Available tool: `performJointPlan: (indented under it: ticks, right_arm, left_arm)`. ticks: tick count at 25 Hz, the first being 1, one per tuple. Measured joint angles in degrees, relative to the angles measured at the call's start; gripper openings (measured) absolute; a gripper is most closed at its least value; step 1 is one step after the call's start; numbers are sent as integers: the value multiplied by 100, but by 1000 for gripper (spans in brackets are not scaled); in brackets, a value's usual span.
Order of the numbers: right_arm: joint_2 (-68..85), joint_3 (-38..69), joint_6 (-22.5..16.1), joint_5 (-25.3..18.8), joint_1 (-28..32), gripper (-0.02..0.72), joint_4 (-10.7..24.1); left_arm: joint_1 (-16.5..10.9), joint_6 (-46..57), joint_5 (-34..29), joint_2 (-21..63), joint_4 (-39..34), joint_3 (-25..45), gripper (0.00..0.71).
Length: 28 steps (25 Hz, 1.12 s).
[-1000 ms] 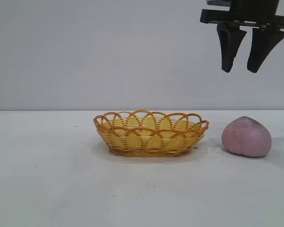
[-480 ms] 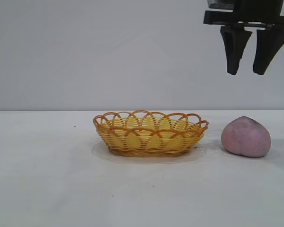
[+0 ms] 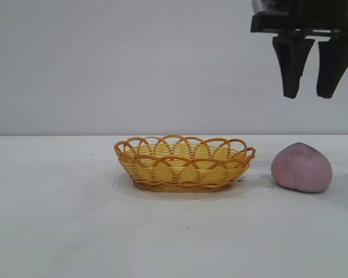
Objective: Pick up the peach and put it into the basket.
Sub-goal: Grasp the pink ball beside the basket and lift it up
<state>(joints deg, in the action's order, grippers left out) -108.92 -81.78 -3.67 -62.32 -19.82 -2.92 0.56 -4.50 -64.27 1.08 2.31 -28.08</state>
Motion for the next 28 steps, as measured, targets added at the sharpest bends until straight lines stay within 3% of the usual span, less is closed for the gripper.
performJointPlan:
  ticks: [14, 16, 20, 28]
  right_arm:
    - [-1024, -11, 0, 128, -38, 337, -36]
    - [-1040, -23, 0, 150, -38, 158, 4]
    - [-1040, -50, 0, 167, -38, 0, 221]
    - [-267, -209, 0, -34, -101, 0, 318]
  left_arm:
    - [0, 0, 0, 0, 0, 0, 408]
    - [0, 0, 0, 0, 0, 0, 408]
    - [0, 0, 0, 0, 0, 0, 408]
    - [0, 0, 0, 0, 0, 0, 408]
